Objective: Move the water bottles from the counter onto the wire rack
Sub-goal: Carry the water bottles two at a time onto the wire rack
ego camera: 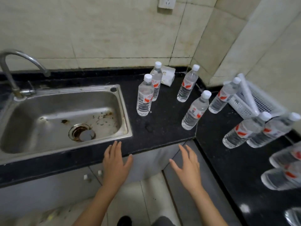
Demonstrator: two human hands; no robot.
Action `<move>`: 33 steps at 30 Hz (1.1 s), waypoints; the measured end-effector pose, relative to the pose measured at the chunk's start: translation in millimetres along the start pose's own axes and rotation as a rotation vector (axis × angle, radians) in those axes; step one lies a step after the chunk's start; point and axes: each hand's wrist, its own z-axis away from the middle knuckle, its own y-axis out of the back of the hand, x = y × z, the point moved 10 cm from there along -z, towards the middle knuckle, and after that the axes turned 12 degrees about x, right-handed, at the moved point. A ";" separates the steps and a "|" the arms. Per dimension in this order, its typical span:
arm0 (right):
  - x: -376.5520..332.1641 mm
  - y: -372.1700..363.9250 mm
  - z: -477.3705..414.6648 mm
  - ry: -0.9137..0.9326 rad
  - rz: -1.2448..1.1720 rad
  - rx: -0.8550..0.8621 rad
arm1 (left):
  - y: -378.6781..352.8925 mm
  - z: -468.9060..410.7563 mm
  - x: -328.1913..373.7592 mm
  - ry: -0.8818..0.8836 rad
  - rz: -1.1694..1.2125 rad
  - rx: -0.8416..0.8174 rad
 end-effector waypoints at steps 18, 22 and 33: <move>65.0 50.4 -203.1 -0.163 -0.317 0.319 | -48.9 -171.8 131.7 0.009 0.241 0.268; 62.4 38.0 -230.0 -0.141 -0.387 0.281 | -54.7 -189.3 139.3 0.017 0.269 0.279; 50.8 17.9 -241.5 -0.246 -0.425 0.364 | -80.8 -233.0 123.1 -0.012 0.339 0.130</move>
